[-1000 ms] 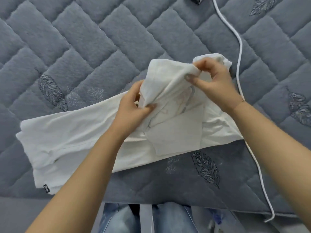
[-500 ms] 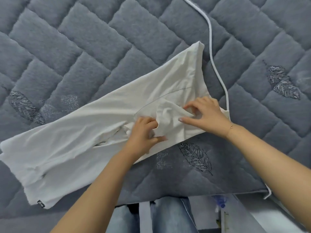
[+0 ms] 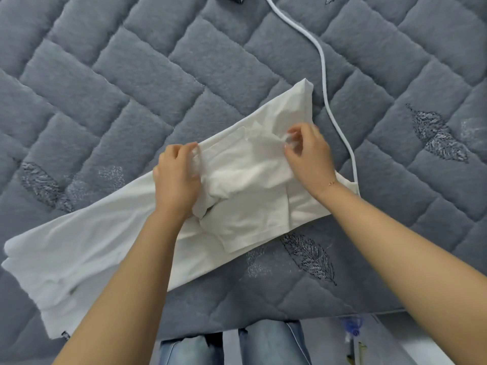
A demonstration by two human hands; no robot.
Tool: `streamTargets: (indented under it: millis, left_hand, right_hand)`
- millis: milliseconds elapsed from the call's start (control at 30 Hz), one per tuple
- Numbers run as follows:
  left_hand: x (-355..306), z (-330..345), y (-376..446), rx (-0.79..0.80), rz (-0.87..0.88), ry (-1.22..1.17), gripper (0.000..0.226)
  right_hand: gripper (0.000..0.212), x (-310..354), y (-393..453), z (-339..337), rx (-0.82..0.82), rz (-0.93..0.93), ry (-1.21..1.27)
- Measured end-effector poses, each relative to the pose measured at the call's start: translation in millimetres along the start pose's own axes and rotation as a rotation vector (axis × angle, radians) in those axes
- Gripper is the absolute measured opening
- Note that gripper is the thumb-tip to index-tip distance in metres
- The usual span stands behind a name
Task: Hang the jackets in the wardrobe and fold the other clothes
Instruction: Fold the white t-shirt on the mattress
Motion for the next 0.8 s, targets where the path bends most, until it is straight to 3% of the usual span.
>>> streamTargets:
  millis: [100, 167, 233, 333, 433, 533, 667, 733, 800]
  left_hand:
    - [11, -8, 9, -0.091, -0.004, -0.006, 0.039]
    - [29, -6, 12, -0.061, -0.058, 0.011, 0.026]
    - [43, -3, 15, -0.014, -0.083, 0.016, 0.016]
    - [54, -3, 20, 0.01, -0.093, -0.112, 0.018]
    - [61, -15, 27, -0.082, -0.157, -0.271, 0.018]
    - [54, -18, 27, -0.15, -0.157, -0.113, 0.011]
    - [-9, -9, 12, -0.266, 0.142, -0.014, 0.032]
    - [-44, 22, -4, -0.174, 0.315, 0.013, 0.042]
    - [-55, 66, -19, 0.005, 0.37, 0.165, 0.054]
  right_hand:
    - [0.036, 15, 30, -26, -0.16, -0.126, -0.13]
    - [0.041, 28, 52, -23, -0.09, -0.28, -0.361]
    - [0.03, 33, 72, -11, 0.036, -0.389, -0.557]
    - [0.02, 42, 99, -9, 0.07, -0.476, -0.663]
    - [0.016, 52, 117, -12, 0.032, -0.484, -0.666]
    - [0.024, 53, 120, -11, -0.001, -0.368, -0.604]
    - [0.041, 68, 71, -6, -0.096, -0.427, -0.474]
    - [0.045, 69, 33, 18, -0.032, -0.545, -0.501]
    - [0.05, 44, 8, 45, 0.135, -0.535, -0.617]
Point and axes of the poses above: each hand's wrist, its own y-axis towards the middle knuckle, its own z-axis out of the palm, x = y × z, the point moved 9 cm from there along y, towards the middle knuckle, and after that the axes turned 2 degrees about z, right-handed, at the moved point
